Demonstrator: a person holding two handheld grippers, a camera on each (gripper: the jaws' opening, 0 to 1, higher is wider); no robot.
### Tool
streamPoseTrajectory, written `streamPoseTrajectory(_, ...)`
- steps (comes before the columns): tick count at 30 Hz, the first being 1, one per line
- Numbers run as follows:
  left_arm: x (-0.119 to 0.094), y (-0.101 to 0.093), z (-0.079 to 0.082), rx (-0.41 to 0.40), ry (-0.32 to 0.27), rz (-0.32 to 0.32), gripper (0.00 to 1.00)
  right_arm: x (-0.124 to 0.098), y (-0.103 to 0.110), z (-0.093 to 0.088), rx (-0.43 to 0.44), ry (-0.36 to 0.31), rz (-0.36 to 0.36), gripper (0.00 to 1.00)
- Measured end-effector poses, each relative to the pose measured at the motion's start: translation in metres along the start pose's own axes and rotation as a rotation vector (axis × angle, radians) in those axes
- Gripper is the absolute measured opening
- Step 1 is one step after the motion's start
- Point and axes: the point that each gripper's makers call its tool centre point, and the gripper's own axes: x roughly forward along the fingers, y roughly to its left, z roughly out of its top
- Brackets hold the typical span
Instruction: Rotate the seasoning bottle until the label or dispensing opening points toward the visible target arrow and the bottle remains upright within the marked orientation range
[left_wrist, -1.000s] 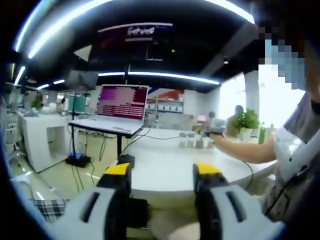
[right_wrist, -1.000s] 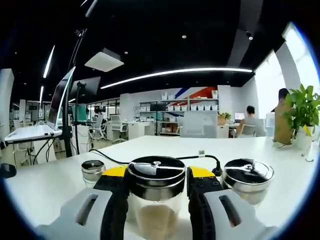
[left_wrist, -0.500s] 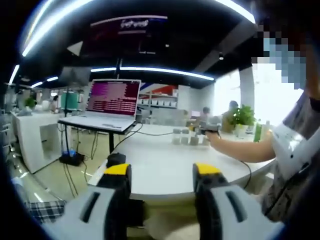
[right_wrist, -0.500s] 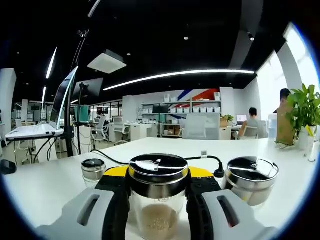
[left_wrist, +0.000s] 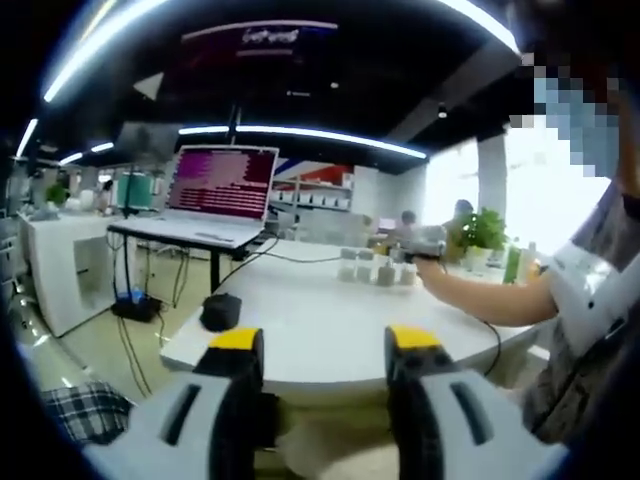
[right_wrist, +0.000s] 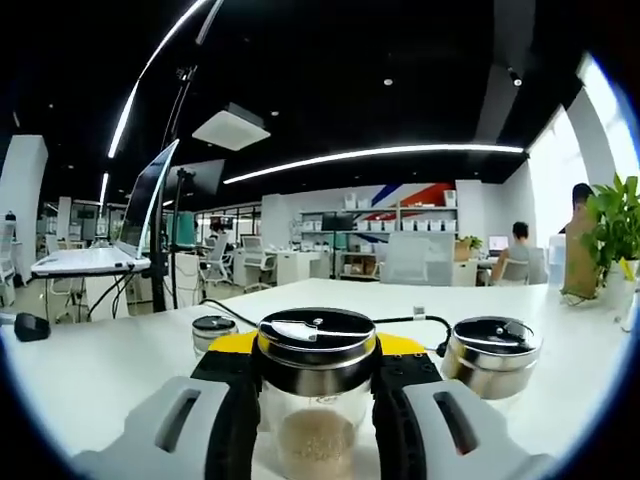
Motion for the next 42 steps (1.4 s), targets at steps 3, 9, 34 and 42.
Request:
streamPoseTrajectory(3, 0.002, -0.003, -0.002, -0.009, -0.001, -0.011, 0.51, -0.012, 0.001, -0.002, 0.005, 0.008, 0.018, 0.41)
streamPoseTrajectory(9, 0.005, -0.013, -0.004, -0.015, -0.005, -0.039, 0.51, -0.034, 0.008, -0.004, 0.007, 0.021, 0.064, 0.41)
streamPoseTrajectory(34, -0.017, -0.051, 0.023, 0.003, -0.099, -0.099, 0.50, -0.142, 0.051, 0.018, 0.087, 0.038, 0.279, 0.41)
streamPoseTrajectory(42, -0.015, -0.067, 0.025, 0.016, -0.105, -0.133, 0.50, -0.164, 0.067, 0.019, 0.065, 0.040, 0.370, 0.42)
